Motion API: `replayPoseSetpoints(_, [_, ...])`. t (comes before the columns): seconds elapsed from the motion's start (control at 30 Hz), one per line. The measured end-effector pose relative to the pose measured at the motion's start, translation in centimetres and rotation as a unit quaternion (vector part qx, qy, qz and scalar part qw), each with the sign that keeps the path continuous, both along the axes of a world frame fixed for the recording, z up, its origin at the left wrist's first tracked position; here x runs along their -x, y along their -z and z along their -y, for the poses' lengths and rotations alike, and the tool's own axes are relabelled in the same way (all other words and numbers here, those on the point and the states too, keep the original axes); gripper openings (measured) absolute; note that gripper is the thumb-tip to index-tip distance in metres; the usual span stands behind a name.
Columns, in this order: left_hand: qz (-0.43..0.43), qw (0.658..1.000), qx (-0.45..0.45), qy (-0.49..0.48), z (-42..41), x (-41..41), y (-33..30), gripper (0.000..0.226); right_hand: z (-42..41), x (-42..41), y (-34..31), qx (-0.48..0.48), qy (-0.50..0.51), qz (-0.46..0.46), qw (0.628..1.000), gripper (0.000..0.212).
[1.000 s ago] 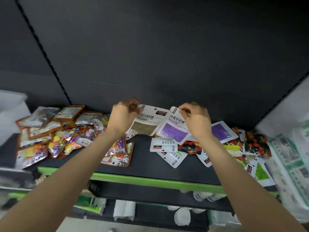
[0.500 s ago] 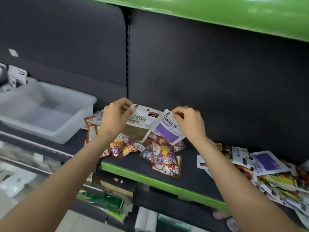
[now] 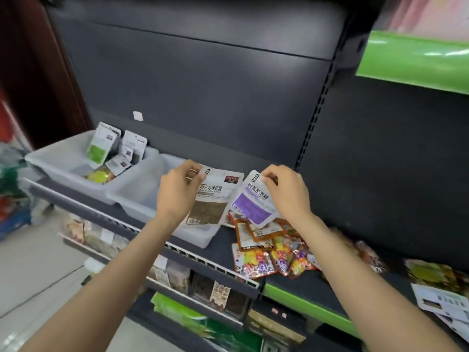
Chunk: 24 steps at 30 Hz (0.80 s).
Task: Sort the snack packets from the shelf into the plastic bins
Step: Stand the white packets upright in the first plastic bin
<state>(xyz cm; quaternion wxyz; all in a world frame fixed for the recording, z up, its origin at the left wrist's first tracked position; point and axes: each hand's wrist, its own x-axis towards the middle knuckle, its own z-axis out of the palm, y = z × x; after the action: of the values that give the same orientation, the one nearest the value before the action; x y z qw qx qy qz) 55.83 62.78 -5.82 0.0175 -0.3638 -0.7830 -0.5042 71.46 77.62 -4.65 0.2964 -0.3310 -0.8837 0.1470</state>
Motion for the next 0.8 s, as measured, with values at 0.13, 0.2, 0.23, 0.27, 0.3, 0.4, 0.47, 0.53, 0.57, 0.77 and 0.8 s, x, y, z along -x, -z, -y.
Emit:
replayPoseSetpoints(0.13, [-0.008,0.999,-0.029,-0.043,2.1,6.2,0.2,0.007,1.0,7.2,-0.7,0.006,-0.033,-0.008,0.999,0.01])
replayPoseSetpoints(0.2, [-0.014,0.997,-0.039,-0.059,2.8,9.3,0.0,0.008,1.2,11.0,-0.9,0.011,-0.053,0.0,0.999,0.01])
replayPoseSetpoints(0.23, [-0.017,0.997,-0.038,-0.064,3.0,10.9,-0.1,0.008,1.2,13.0,-0.8,0.017,-0.062,0.008,0.998,0.011])
replayPoseSetpoints(0.27, [-0.018,0.997,-0.035,-0.068,3.2,12.6,-0.2,0.008,1.3,14.9,-0.7,0.026,-0.07,0.017,0.997,0.012])
replayPoseSetpoints(0.3, [-0.016,0.997,-0.029,-0.072,3.3,14.3,-0.2,0.007,1.4,16.9,-0.5,0.039,-0.077,0.023,0.996,0.012])
replayPoseSetpoints(0.4, [-0.001,0.995,-0.022,-0.095,3.5,19.3,-0.4,0.007,1.3,22.6,-0.3,0.08,-0.099,0.023,0.992,0.011])
replayPoseSetpoints(0.47, [0.004,0.994,-0.027,-0.105,3.8,22.4,-0.4,0.007,1.3,25.9,-0.3,0.095,-0.108,0.036,0.989,0.01])
replayPoseSetpoints(0.53, [-0.001,0.993,-0.026,-0.115,4.3,25.3,-0.5,0.008,1.5,29.0,-0.5,0.087,-0.108,0.046,0.989,0.011])
replayPoseSetpoints(0.57, [0.002,0.993,-0.028,-0.119,4.7,26.7,-0.5,0.008,1.6,30.4,-0.6,0.08,-0.104,0.046,0.99,0.01])
replayPoseSetpoints(0.77, [0.011,0.99,-0.048,-0.134,7.2,34.3,-0.9,0.011,3.9,39.0,-1.3,0.05,-0.105,0.023,0.993,0.008])
replayPoseSetpoints(0.8, [0.011,0.99,-0.051,-0.134,7.7,35.7,-0.9,0.01,4.3,40.4,-1.3,0.048,-0.108,0.022,0.993,0.007])
